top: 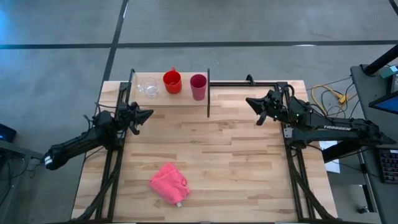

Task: Stack small to large cups/mugs on shelf
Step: Return to Home Position

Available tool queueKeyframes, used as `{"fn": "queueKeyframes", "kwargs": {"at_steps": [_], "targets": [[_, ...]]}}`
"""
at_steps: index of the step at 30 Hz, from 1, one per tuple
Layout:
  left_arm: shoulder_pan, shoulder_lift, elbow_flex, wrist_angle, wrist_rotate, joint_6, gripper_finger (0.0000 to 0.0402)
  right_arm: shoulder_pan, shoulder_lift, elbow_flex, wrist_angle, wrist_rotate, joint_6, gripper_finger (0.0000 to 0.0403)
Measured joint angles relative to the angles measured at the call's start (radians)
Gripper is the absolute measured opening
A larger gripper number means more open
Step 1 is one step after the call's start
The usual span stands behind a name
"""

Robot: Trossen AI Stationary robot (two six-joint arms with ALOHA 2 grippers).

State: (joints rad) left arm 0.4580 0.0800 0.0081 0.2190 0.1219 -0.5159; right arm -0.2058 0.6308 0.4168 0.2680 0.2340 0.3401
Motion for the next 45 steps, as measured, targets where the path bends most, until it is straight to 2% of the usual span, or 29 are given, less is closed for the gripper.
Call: {"fn": "queueKeyframes", "kwargs": {"at_steps": [5,13,21,29,41,45], "targets": [[0.000,0.012,0.000,0.000,0.000,-0.001,0.0000,0.000,0.000,-0.011,-0.002,-0.080,0.002,0.0009],[-0.001,0.018,-0.001,0.000,0.001,-0.001,0.0000,0.003,-0.016,-0.104,0.032,-0.089,0.058,0.0009],[-0.001,0.017,-0.002,0.000,0.002,-0.001,0.0000,0.003,-0.168,-0.239,0.175,-0.176,0.061,0.0009],[-0.001,0.017,-0.003,0.000,0.002,-0.001,0.0000,0.003,-0.341,-0.299,0.099,-0.215,0.060,0.0009],[-0.001,0.018,-0.003,0.001,0.003,0.000,0.0000,0.003,-0.503,-0.278,-0.250,-0.207,0.061,0.0009],[0.000,0.017,-0.004,0.001,0.003,0.000,0.0000,0.003,-0.546,-0.304,-0.242,-0.207,0.075,0.0009]]}}
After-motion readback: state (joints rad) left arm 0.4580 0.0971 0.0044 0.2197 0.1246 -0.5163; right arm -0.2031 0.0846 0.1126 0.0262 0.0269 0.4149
